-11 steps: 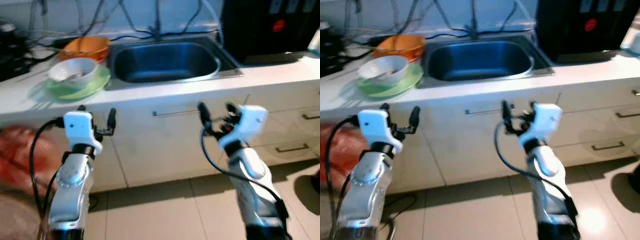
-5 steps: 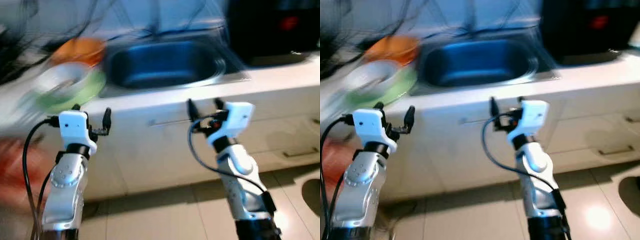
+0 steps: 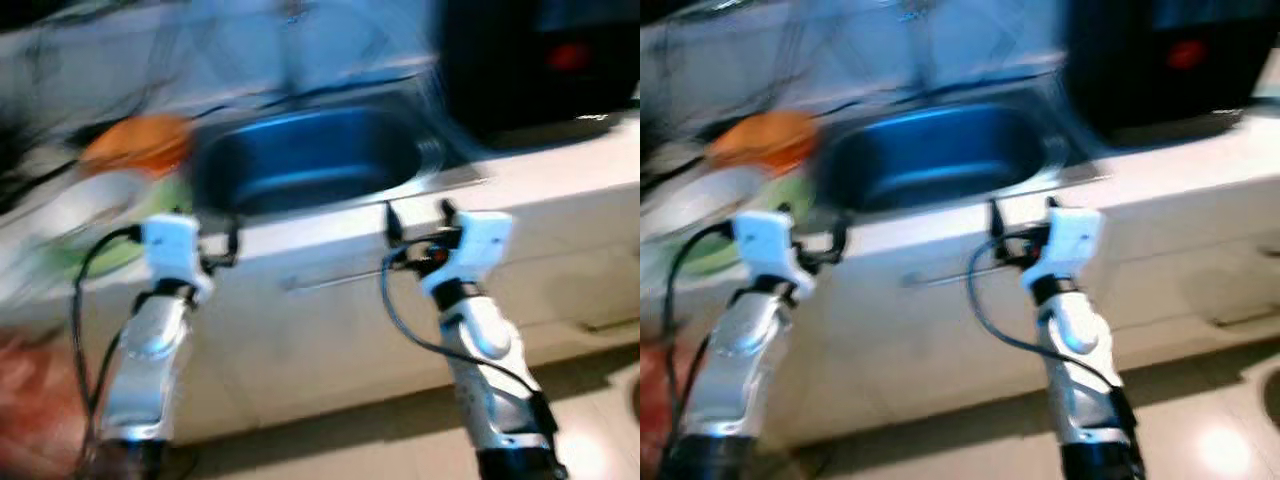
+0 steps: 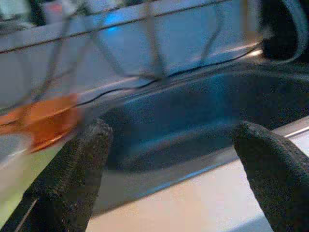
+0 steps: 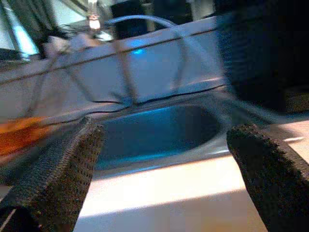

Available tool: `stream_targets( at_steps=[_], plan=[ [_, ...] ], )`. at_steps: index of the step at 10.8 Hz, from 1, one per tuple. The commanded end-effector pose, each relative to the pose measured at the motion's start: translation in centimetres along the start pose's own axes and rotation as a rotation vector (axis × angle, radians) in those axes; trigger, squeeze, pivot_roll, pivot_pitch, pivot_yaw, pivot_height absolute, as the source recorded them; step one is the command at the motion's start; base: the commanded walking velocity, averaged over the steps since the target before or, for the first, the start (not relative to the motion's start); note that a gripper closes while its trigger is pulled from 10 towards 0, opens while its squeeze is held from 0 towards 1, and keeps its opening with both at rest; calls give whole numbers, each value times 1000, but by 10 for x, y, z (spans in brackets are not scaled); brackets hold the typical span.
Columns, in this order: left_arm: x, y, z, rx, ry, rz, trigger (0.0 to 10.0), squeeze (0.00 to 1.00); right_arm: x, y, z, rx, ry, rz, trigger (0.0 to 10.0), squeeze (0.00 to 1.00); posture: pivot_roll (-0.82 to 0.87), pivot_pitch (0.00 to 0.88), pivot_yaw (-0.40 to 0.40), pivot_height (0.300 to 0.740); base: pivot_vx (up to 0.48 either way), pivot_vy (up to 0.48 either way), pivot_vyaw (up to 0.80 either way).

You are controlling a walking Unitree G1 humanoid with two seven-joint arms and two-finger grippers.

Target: Kitchen organization

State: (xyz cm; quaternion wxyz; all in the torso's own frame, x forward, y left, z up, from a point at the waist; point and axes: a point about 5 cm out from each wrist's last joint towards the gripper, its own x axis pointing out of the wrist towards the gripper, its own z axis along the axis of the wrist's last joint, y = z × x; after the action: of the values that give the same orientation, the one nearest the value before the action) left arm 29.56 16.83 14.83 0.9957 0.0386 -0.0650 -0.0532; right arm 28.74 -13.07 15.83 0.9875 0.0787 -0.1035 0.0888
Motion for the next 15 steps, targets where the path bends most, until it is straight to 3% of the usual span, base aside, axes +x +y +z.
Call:
stream_targets(
  at_steps=[1, 5, 8, 9, 10, 11, 15],
  plan=[
    [-1, 8, 0, 14, 7, 17, 10000, 0, 2, 6, 4, 6, -21, 11, 10000, 0, 83, 0, 144, 740, 0, 0, 0],
    [-4, 13, 6, 75, -35, 66, 10000, 0, 2, 12, 1, 10, -3, 33, 10000, 0, 104, 0, 135, 740, 0, 0, 503],
    [-4, 16, 14, 64, -71, 90, 10000, 0, 2, 11, 2, 22, -7, 33, 10000, 0, 109, 0, 129, 740, 0, 0, 679],
    [0, 14, 10, -56, -41, 85, 10000, 0, 3, 11, 3, 24, -11, 36, 10000, 0, 106, 0, 126, 740, 0, 0, 0],
    [1, 12, 2, -101, -2, 85, 10000, 0, 3, 10, 4, 21, -10, 37, 10000, 0, 98, 0, 125, 740, 0, 0, 0],
    [3, 8, -7, -116, 28, 73, 10000, 0, 3, 8, 4, 11, -10, 37, 10000, 0, 89, 0, 118, 740, 0, 0, 0],
    [10, -1, -8, -129, 6, 60, 10000, 0, 5, -10, 20, -69, -24, 28, 10000, 0, 38, 6, 81, 740, 0, 0, 0]
  ],
)
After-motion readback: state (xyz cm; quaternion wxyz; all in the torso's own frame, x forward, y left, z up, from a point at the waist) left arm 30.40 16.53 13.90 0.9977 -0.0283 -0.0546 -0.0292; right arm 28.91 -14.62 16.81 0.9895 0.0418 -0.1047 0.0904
